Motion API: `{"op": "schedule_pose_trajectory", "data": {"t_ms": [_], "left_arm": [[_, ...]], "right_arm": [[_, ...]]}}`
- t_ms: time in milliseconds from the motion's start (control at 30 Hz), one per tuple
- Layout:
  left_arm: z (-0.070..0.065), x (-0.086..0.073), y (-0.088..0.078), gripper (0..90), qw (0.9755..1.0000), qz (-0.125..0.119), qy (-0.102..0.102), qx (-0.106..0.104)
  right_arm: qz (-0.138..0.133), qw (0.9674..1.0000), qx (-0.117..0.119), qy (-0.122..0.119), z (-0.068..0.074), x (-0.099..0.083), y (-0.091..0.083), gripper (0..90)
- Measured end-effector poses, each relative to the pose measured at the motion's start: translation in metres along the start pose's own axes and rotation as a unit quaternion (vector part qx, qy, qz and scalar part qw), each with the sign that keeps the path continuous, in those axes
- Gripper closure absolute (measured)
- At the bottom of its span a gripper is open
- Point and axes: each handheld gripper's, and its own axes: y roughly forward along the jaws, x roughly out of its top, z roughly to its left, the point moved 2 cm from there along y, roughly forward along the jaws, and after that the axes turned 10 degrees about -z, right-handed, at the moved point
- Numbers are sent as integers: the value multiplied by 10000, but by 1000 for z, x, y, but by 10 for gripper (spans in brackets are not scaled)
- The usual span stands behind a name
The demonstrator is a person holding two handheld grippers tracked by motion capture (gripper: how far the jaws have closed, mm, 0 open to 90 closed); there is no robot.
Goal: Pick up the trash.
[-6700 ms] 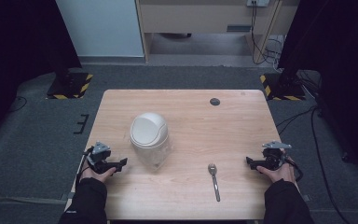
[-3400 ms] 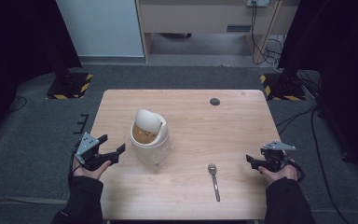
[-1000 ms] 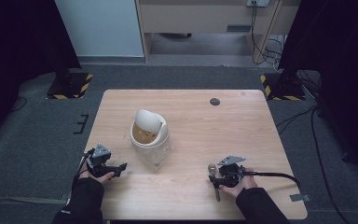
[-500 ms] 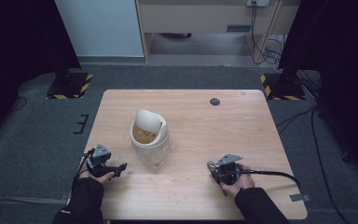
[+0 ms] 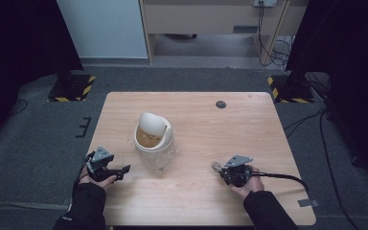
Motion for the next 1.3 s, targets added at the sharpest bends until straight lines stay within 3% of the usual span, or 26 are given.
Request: {"op": "schedule_pose_trajectory", "data": {"t_ms": [233, 400, 600, 667, 767, 867, 900, 933, 1067, 1233, 1300], "left_arm": [[-1, 6, -5, 154, 9996, -295, -34, -10], [-4, 12, -9, 155, 9986, -527, 16, -61], [-6, 17, -14, 160, 9971, -752, 63, -29], [-6, 19, -17, 163, 9963, -860, 56, -5], [-6, 21, -20, 172, 9954, -955, 50, 61], [-6, 23, -24, 176, 9941, -1079, 5, 130], [-6, 24, -25, 176, 9935, -1132, -37, 124], [-6, 25, -25, 178, 9931, -1166, -65, 114], [-9, 29, -29, 194, 9915, -1294, -79, 82], [-12, 38, -36, 204, 9872, -1583, -123, 116], [-13, 43, -40, 209, 9844, -1744, -186, 148]], "right_arm": [[-504, 9985, -58, 205, -9, 12, -13, 804], [-891, 9952, -72, 399, -15, 21, -23, 804], [-1468, 9871, -135, 632, -27, 32, -41, 804], [-1517, 9861, -141, 667, -28, 33, -43, 804], [-1722, 9821, -137, 755, -31, 37, -49, 804], [-1978, 9774, -145, 735, -36, 42, -58, 804], [-1978, 9774, -145, 735, -36, 42, -58, 804], [-2145, 9742, -77, 691, -37, 46, -62, 804], [-2297, 9710, -57, 663, -38, 51, -66, 804], [-2513, 9654, -18, 703, -41, 57, -73, 804], [-2566, 9641, -47, 676, -43, 60, -76, 804]]}}
